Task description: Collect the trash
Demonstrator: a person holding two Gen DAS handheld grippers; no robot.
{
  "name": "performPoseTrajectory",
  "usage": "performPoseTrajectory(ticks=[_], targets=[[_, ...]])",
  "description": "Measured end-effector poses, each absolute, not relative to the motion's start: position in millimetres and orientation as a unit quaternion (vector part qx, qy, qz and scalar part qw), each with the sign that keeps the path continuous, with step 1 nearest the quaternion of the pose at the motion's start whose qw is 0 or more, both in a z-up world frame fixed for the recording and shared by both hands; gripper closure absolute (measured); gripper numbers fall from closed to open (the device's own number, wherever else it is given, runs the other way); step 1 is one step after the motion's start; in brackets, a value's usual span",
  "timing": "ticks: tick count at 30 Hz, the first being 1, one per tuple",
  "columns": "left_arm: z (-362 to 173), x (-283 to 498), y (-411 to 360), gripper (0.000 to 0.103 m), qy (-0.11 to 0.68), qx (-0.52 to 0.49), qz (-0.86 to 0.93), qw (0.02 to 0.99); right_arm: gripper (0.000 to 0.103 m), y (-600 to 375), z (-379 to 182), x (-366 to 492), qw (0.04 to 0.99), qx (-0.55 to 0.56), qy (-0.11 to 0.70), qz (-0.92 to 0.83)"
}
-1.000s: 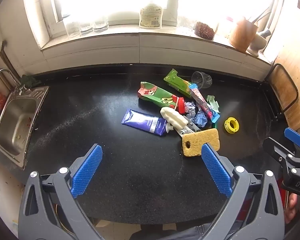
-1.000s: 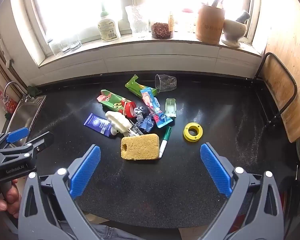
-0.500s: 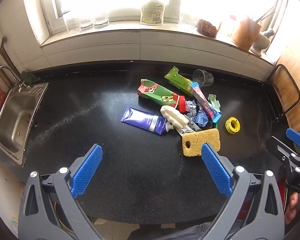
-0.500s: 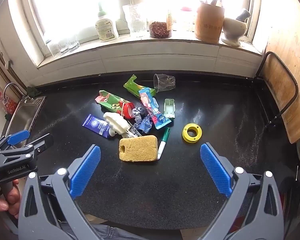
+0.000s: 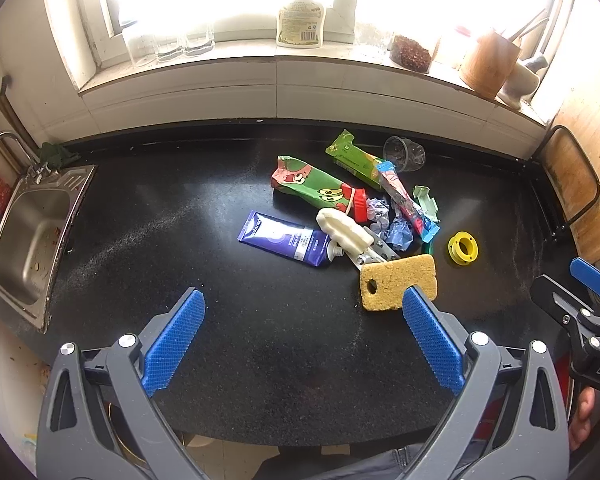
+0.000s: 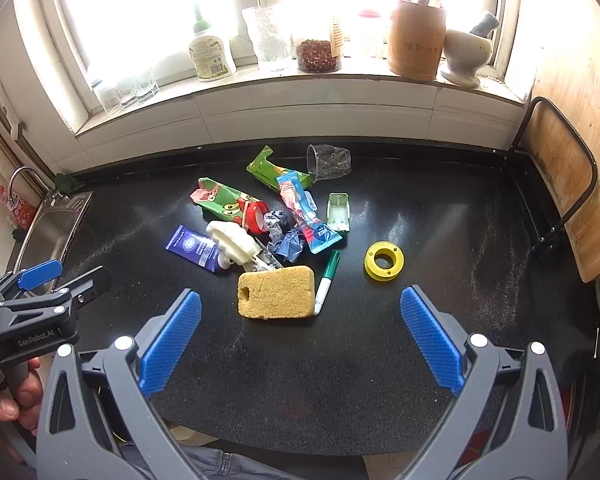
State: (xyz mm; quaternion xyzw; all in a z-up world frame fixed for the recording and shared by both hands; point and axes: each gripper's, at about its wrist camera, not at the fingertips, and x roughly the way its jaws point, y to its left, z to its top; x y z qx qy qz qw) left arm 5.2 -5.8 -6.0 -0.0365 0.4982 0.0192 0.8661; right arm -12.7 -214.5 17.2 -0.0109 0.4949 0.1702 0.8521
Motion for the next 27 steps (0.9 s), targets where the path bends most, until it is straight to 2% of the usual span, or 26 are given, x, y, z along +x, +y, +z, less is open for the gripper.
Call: performPoseTrajectory(ticks=[27], targets=[[-5.6,8.6,-7.7,0.007,0.502,-0.032,0.015,0.864,0.006,-210.2,14.6,-10.5,0.849,-0.009,0.499,0.174]])
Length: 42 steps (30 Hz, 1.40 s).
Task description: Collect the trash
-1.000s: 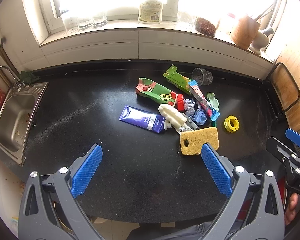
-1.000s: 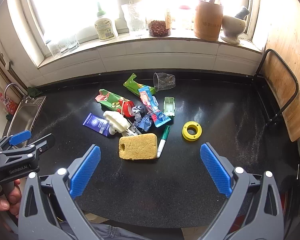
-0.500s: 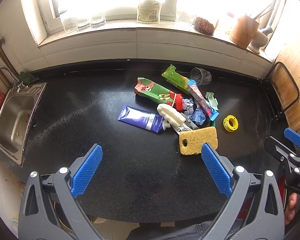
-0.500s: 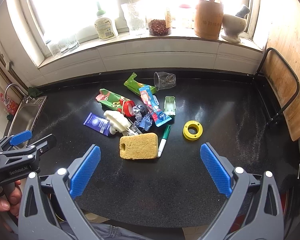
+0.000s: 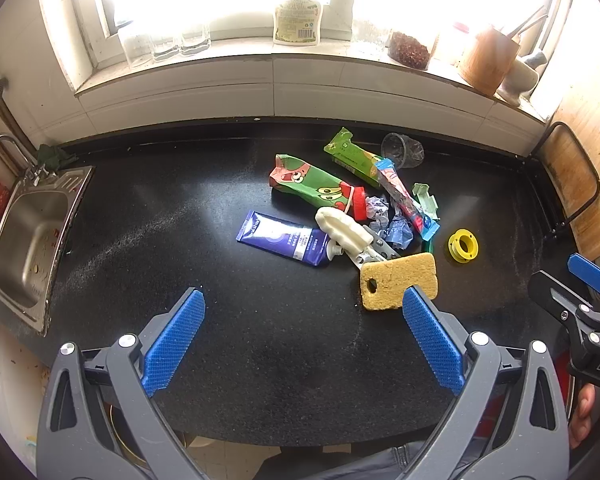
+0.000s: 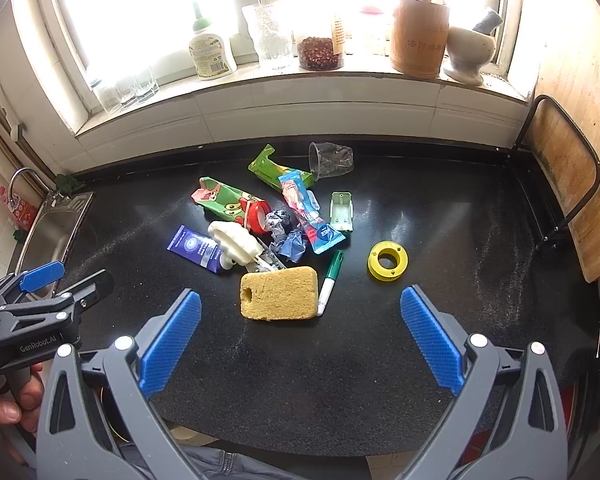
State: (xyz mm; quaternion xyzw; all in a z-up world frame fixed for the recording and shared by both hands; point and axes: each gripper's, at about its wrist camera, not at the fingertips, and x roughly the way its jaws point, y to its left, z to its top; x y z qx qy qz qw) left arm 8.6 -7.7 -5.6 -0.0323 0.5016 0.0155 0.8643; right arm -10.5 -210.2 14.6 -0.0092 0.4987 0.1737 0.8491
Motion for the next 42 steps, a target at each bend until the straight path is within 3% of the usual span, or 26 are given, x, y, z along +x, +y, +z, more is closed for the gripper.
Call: performPoseTrajectory(ticks=[26,34,42], targets=[[-24.6,50.9,-0.8,0.007,0.529,-0.042,0.007,0.847,0.006,-204.2,0.6,27.3,0.847,-0.007,0.505,0.167],[-65.6,128.2,-5.6,0.007,0.561,-0.069,0.035,0.824,0.006,-199.7,-25.5,105.9,0.853,-0.009,0.494,0.170],[-135.0,214.6,-1.2,0.007,0.606,-0.091,0.088,0.785,0.006,-169.4,-98.8,221.7,0.825,-0.028,0.532,0.188]])
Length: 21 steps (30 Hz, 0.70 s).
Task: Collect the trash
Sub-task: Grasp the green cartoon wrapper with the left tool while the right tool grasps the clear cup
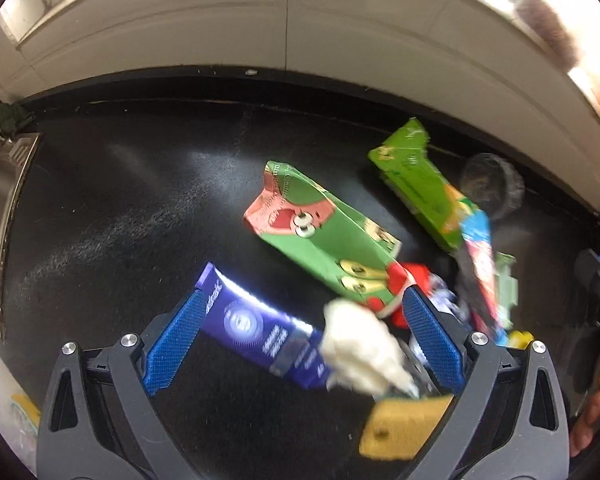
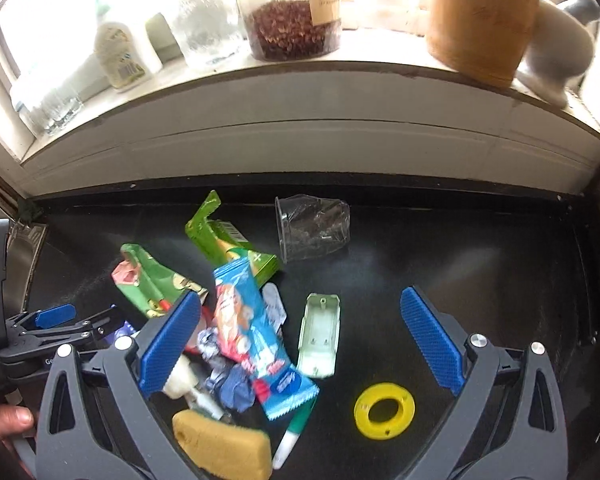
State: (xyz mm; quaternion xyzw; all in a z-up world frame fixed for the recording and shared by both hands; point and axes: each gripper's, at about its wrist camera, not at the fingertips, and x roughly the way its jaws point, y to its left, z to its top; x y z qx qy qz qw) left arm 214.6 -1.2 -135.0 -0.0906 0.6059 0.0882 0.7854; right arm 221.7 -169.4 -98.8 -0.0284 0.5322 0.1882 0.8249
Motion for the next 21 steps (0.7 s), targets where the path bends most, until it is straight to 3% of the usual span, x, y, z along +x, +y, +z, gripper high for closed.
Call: performPoseTrajectory(ticks=[4,11,13,15,18,19,21], targets=[[-170.7,240.4,0.0,0.007,0.638,-0.120,0.103,0.754,0.006,-158.5,-140.0,262.2,0.802,-0.031,0.565,0.192],[-182.5,263.3,-3.0,0.007,0.628,-0.157,0.091,0.757,0.008,-148.7,-187.0,299.9,0.776,-0.029,0.599,0.194],[-181.4,269.2,-3.4,0.007,0.622,-0.173,0.080,0.759,0.027,-149.0,-193.0,303.8,0.771,-0.025,0.605,0.198],[-179.6,273.0,-2.5,0.011,0.617,-0.179,0.079,0.762,0.037,-150.4,-196.1,306.6,0.768,-0.024,0.609,0.198],[-179.1,279.7,-3.5,0.030,0.609,-0.195,0.059,0.767,0.040,-153.1,-193.3,304.1,0.775,-0.023,0.598,0.204],[-178.9,280.5,-4.0,0.041,0.604,-0.211,0.047,0.767,0.044,-152.8,-191.6,302.3,0.777,-0.027,0.594,0.205],[-177.2,281.4,-4.3,0.060,0.600,-0.224,0.044,0.766,0.059,-154.1,-188.1,298.9,0.777,-0.029,0.593,0.210]])
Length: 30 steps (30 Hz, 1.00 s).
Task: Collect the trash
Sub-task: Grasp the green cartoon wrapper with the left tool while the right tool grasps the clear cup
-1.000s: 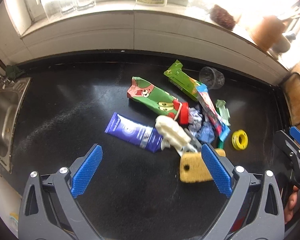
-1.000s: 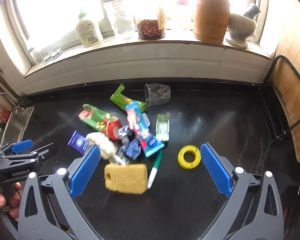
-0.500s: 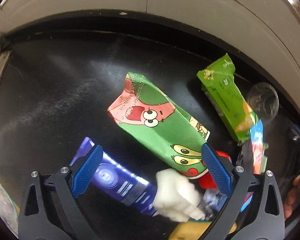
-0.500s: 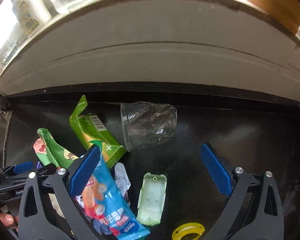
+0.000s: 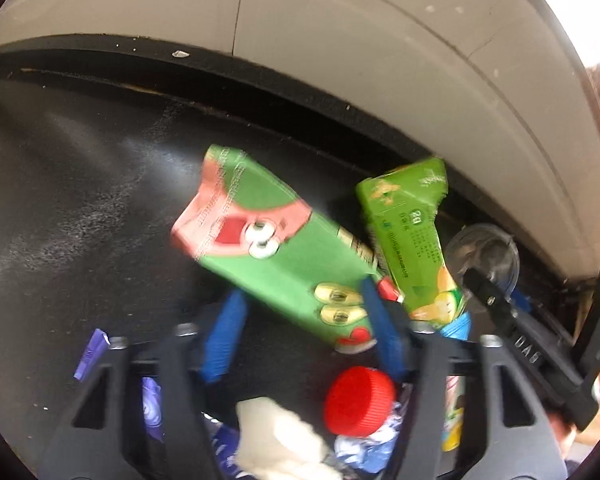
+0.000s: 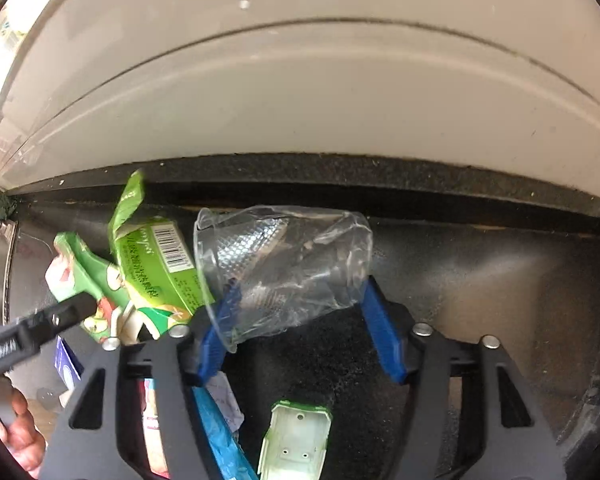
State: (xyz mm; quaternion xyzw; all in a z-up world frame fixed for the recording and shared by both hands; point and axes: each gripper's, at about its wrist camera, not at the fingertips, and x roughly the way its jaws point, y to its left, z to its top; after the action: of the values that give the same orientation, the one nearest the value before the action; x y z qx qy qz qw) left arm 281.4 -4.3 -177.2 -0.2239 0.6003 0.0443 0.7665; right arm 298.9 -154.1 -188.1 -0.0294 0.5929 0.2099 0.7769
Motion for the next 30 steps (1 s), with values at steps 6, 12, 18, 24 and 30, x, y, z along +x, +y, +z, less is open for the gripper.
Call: performPoseTrajectory(ticks=[6,12,18,24,30], targets=[[-173.0,281.6,0.9,0.073,0.600,-0.256,0.042,0.757,0.095,-162.5,-183.4,281.9,0.778,-0.037,0.586,0.225],[-171.1,279.9,8.0,0.103,0.583,-0.275,0.039,0.763,0.096,-166.3,-173.1,278.0,0.783,-0.038,0.574,0.235],[-173.2,261.3,31.0,0.103,0.584,-0.295,0.032,0.755,0.096,-179.3,-153.9,260.3,0.789,-0.031,0.566,0.239],[-172.3,262.4,29.9,0.016,0.584,-0.319,0.067,0.744,0.096,-190.2,-147.3,252.6,0.788,-0.032,0.567,0.239],[-179.0,285.0,23.2,0.015,0.594,-0.310,0.081,0.737,0.096,-190.9,-143.8,256.4,0.785,-0.033,0.571,0.239]])
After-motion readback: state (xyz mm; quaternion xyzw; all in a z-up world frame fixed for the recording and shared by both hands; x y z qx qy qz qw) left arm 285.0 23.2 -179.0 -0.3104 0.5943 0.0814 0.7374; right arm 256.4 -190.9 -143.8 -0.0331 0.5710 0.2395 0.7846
